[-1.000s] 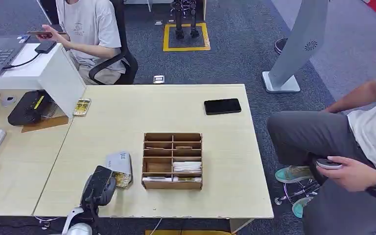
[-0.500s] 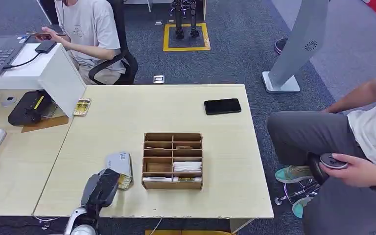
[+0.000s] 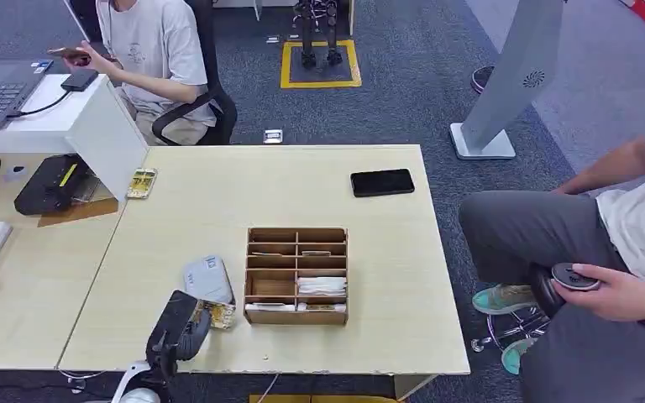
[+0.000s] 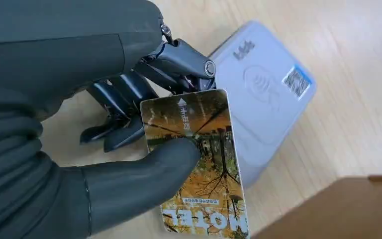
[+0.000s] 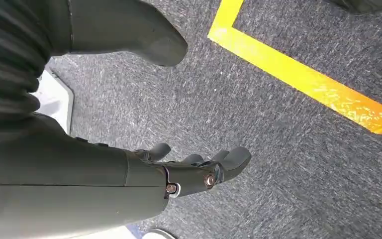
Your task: Pass the card to the sensor for recognition and then transmit it.
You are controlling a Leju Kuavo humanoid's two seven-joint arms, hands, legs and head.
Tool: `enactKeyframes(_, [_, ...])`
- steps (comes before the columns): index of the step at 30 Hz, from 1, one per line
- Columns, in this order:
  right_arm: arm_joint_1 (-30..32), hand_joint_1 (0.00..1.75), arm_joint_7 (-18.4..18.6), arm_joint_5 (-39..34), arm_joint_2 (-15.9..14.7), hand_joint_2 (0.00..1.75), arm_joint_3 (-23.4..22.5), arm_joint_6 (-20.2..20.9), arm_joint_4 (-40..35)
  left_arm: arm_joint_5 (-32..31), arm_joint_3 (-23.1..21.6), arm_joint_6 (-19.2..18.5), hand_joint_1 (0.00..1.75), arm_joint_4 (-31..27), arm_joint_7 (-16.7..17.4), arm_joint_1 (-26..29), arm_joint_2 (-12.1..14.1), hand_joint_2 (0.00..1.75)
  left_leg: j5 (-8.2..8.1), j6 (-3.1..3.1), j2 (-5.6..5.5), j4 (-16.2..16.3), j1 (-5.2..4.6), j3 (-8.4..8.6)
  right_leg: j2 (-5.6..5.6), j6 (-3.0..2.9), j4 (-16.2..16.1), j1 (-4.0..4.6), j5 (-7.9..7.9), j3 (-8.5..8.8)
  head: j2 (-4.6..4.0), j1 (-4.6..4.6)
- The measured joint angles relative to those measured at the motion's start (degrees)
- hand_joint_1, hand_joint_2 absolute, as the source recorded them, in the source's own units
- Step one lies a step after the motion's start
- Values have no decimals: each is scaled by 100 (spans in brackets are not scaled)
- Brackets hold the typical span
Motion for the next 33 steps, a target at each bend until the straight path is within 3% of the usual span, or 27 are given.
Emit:
enactKeyframes(3, [1, 0, 0, 0, -2, 175, 11, -7, 0, 325, 68, -15, 175, -63, -35, 16, 13, 175, 0, 0, 0, 0, 0, -2, 0, 0, 0, 0, 0, 0, 0, 0])
enactKeyframes(17, [6, 0, 4, 0, -2, 175, 85, -77, 0, 760, 114, 66, 175, -170, 4, 110, 59, 175, 0, 0, 0, 0, 1, 0, 0, 0, 0, 0, 0, 0, 0, 0])
enactKeyframes(33, [9, 0, 13, 0, -2, 175, 129, -76, 0, 882, 114, 103, 175, -212, 4, 142, 122, 175, 0, 0, 0, 0, 0, 0, 0, 0, 0, 0, 0, -1, 0, 0])
